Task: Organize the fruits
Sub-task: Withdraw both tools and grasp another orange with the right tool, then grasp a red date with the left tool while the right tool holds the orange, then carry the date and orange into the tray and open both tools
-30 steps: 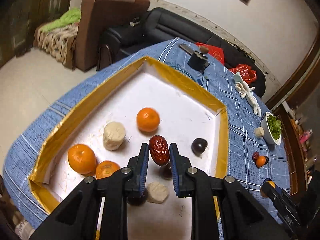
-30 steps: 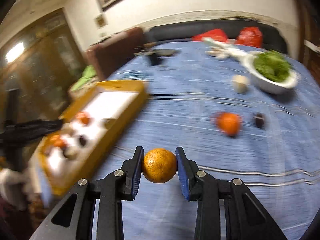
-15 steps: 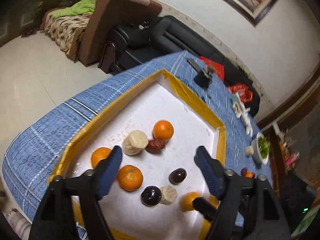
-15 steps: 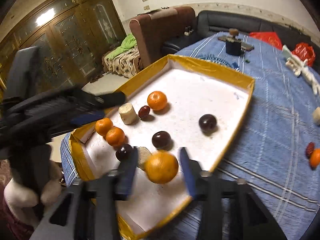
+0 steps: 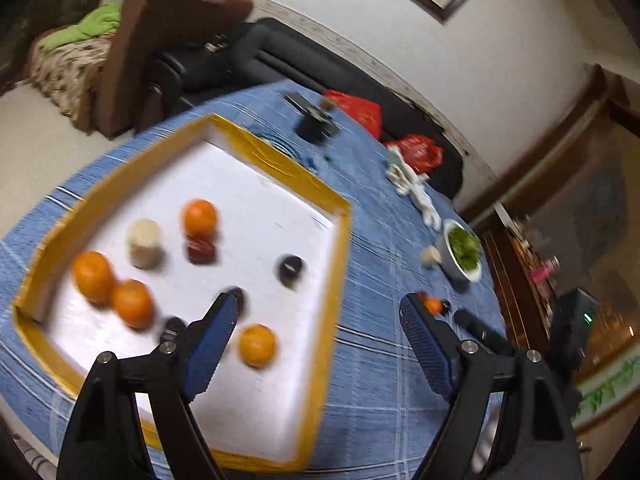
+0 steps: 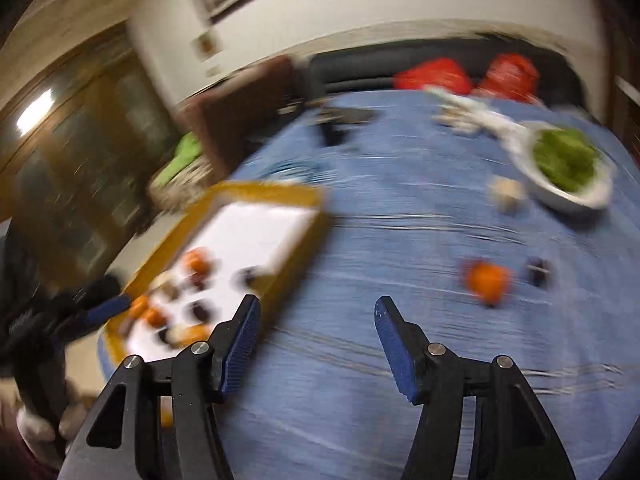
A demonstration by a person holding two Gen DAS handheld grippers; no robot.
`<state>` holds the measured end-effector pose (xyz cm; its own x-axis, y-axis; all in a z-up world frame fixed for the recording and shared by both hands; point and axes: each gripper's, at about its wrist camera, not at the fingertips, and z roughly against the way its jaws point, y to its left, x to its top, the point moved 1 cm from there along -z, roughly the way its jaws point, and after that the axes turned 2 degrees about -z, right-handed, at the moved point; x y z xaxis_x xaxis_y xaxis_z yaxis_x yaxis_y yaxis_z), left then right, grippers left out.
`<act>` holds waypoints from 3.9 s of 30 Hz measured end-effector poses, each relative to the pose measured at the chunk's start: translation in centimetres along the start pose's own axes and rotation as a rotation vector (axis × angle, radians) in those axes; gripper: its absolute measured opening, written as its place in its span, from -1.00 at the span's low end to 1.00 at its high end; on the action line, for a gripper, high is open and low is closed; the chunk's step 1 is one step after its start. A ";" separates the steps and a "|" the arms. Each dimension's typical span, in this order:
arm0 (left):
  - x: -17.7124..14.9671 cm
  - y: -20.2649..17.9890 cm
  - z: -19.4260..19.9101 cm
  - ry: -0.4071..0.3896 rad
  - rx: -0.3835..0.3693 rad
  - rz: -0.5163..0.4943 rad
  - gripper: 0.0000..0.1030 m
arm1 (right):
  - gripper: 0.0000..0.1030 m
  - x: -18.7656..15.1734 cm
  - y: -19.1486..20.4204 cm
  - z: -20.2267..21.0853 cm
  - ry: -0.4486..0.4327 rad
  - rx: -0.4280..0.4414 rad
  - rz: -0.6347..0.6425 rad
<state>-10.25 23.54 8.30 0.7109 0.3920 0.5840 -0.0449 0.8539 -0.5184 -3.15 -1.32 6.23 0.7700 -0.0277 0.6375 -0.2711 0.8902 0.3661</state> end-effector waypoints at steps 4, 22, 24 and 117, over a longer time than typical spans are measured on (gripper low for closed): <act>-1.0 -1.8 -1.5 0.051 -0.010 -0.038 0.60 | 0.30 0.5 -8.3 0.9 0.020 -0.083 -0.165; -3.2 -4.8 -4.5 0.145 0.080 -0.094 0.60 | -0.29 0.4 -10.3 -5.3 0.015 -0.156 -0.096; -3.4 -5.1 -4.6 0.148 0.090 -0.096 0.60 | -0.35 0.3 -10.9 -5.0 0.023 -0.121 -0.116; 1.5 9.2 -1.6 0.013 0.202 0.082 -0.58 | -0.33 -1.3 10.1 -6.5 0.089 0.149 0.145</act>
<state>-8.46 31.44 3.38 0.7082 0.4599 0.5357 -0.2421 0.8709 -0.4276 -3.09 10.66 4.67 0.7629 0.1413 0.6308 -0.4595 0.8049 0.3754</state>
